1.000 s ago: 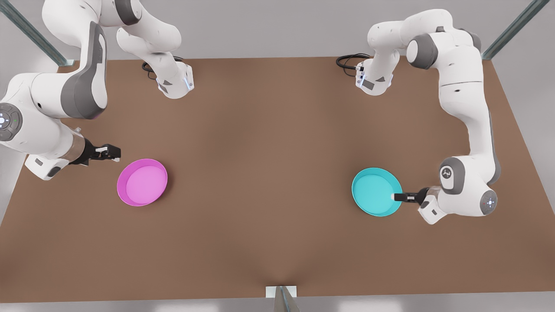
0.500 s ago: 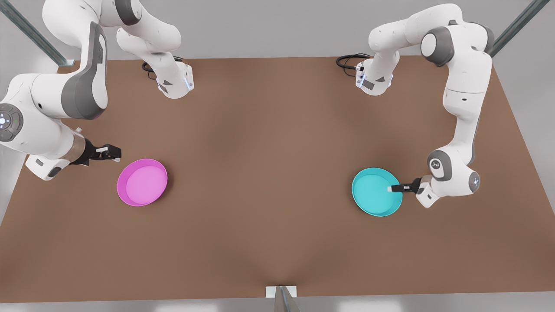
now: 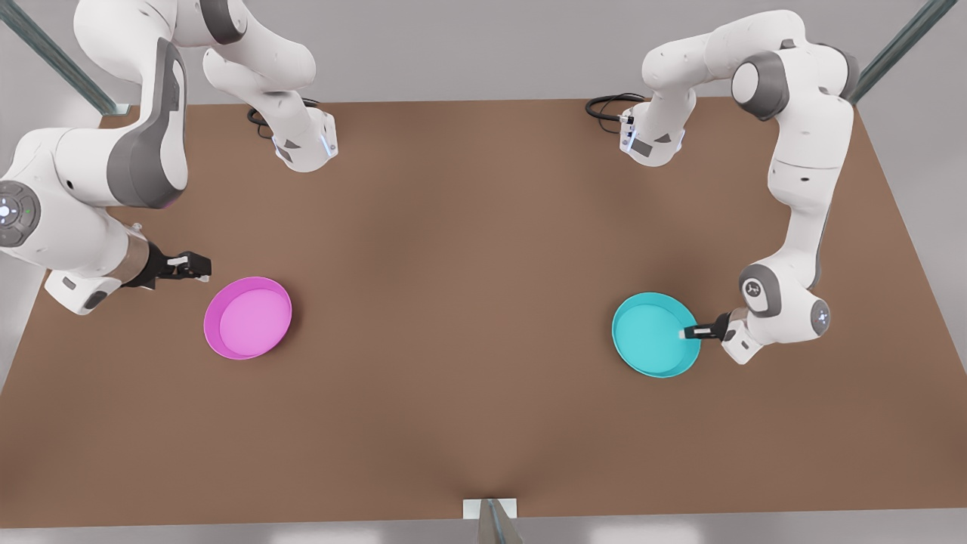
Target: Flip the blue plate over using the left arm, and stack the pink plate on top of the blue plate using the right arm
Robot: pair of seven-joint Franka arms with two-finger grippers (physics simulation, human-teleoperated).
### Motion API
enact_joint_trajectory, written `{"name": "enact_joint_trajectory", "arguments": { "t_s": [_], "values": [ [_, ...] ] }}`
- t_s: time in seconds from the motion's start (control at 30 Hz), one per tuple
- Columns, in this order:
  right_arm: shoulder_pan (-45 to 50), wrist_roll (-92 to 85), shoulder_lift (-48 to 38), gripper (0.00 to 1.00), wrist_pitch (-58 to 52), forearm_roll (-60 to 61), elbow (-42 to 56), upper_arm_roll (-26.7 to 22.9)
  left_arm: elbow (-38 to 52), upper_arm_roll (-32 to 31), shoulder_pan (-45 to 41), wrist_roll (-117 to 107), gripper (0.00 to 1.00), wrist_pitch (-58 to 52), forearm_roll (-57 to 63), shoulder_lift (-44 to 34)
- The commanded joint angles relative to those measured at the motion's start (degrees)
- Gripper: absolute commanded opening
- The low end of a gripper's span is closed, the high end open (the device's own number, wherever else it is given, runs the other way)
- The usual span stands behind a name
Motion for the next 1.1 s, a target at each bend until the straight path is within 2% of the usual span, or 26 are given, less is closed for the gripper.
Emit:
{"name": "enact_joint_trajectory", "arguments": {
  "t_s": [0.0,0.27,0.53,0.83,1.07],
  "values": [
    [0.0,0.0,0.0,1.0,0.0,0.0,-0.1,0.0,0.0,0.0,0.0,0.0,0.21,0.2,-0.1,0.0],
    [0.8,-0.2,0.0,1.0,0.7,0.0,0.1,0.1,0.2,0.0,-0.7,-0.1,0.21,-0.4,2.2,-0.9],
    [0.8,-0.2,-0.1,1.0,-0.3,0.0,-0.1,0.0,0.1,0.4,-4.3,-1.9,0.21,-2.9,2.7,-6.4],
    [1.1,-0.1,0.0,1.0,-1.1,0.0,-0.1,0.0,0.4,0.5,-11.1,-4.0,0.21,-4.7,29.7,-8.9],
    [0.9,-0.2,0.2,1.0,-0.7,-0.2,-0.1,0.0,1.0,0.5,-15.9,-10.5,0.21,-9.2,45.3,-9.2]
  ]
}}
